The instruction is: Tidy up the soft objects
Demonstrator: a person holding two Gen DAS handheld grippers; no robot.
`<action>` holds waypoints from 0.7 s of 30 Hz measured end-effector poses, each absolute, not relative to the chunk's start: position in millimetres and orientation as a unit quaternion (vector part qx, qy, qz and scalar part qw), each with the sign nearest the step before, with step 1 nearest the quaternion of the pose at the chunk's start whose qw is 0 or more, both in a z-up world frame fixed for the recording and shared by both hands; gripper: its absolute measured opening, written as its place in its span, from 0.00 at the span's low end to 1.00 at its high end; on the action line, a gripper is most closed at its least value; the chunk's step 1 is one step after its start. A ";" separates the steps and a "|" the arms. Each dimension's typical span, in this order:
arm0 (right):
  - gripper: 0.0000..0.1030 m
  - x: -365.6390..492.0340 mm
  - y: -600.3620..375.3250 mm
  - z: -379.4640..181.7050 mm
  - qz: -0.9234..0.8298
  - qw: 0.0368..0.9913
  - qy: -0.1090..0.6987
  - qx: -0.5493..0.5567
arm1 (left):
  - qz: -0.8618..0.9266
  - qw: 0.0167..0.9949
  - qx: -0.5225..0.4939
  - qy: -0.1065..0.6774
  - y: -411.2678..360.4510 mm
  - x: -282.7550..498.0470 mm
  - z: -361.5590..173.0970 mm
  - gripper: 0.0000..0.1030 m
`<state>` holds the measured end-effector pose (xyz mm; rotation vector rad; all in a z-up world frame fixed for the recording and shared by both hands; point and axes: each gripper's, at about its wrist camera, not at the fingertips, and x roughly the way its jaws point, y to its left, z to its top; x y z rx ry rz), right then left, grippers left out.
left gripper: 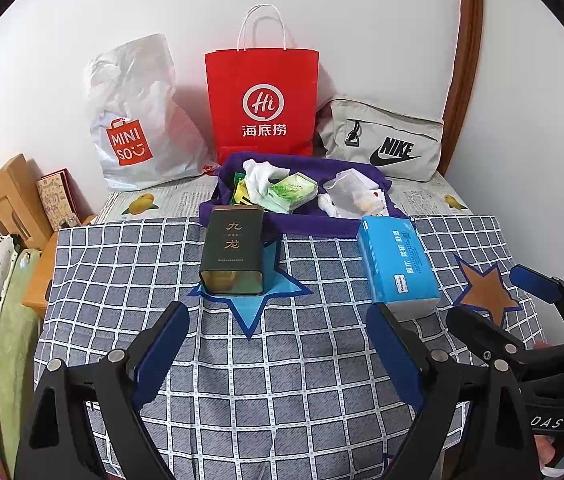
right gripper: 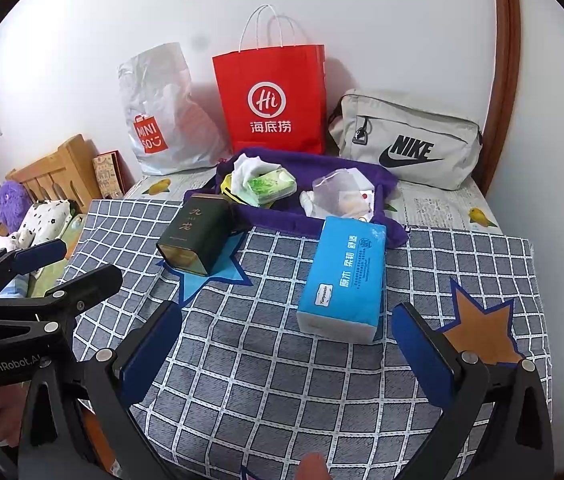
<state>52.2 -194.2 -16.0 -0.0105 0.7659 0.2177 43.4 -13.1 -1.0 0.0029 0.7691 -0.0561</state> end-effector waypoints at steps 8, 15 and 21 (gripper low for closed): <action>1.00 52.1 -193.6 -16.0 0.106 0.922 0.373 -0.005 | -0.027 0.926 0.002 0.375 -14.4 43.8 -1.0 0.87; 1.00 51.9 -192.9 -16.1 0.106 0.921 0.374 -0.002 | -0.025 0.927 0.003 0.375 -11.1 42.9 -1.6 0.87; 1.00 52.1 -192.9 -16.8 0.106 0.921 0.375 -0.001 | -0.025 0.926 0.002 0.378 -10.6 43.1 -2.2 0.87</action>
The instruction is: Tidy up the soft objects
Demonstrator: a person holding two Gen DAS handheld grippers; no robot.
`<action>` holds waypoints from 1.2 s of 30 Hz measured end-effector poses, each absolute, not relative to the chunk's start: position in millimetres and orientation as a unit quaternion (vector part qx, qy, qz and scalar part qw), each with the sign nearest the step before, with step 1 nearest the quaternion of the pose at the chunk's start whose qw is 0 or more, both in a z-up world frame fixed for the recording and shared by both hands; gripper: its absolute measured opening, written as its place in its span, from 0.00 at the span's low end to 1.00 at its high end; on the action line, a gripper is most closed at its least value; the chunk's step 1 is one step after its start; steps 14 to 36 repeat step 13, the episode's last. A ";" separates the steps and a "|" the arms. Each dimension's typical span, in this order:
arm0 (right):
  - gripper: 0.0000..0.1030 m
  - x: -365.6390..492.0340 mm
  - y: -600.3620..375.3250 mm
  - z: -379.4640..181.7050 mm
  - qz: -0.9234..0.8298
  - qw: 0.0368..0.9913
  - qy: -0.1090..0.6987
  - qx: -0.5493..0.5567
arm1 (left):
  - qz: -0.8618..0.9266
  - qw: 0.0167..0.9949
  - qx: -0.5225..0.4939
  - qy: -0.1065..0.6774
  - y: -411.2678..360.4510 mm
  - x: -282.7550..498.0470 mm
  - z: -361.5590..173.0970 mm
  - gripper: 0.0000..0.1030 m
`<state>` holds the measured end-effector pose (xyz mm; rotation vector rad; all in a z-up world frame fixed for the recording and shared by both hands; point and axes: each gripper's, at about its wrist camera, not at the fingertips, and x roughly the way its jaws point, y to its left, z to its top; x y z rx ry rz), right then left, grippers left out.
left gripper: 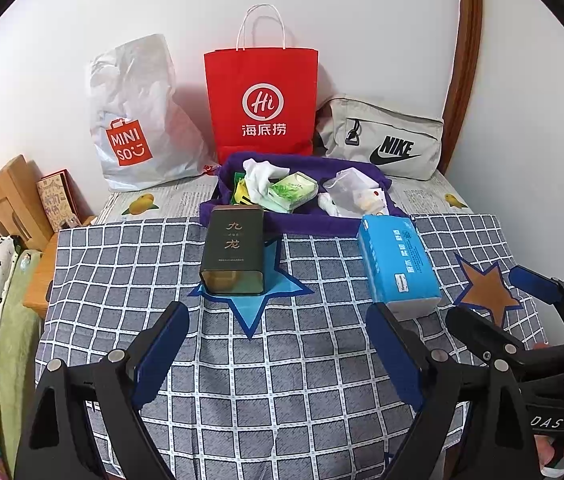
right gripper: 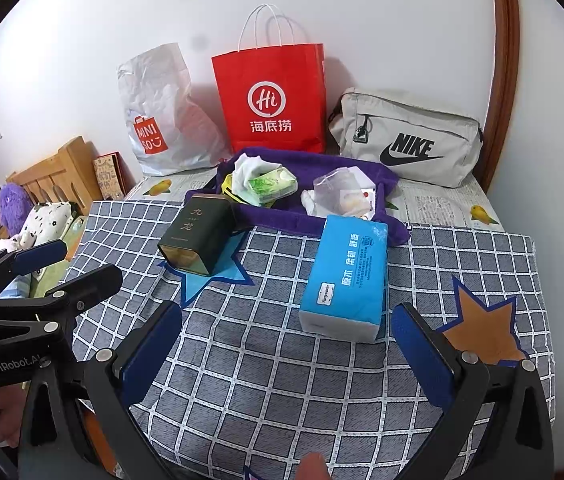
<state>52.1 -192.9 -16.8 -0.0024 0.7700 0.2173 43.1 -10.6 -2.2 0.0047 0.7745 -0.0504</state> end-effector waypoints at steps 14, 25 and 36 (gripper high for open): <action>1.00 53.0 -194.8 -18.3 0.101 0.922 0.374 0.002 | -0.021 0.926 0.008 0.376 -18.1 46.5 -1.0 0.87; 1.00 53.0 -194.8 -18.3 0.101 0.922 0.374 0.002 | -0.021 0.926 0.008 0.376 -18.1 46.5 -1.0 0.87; 1.00 53.0 -194.8 -18.3 0.101 0.922 0.374 0.002 | -0.021 0.926 0.008 0.376 -18.1 46.5 -1.0 0.87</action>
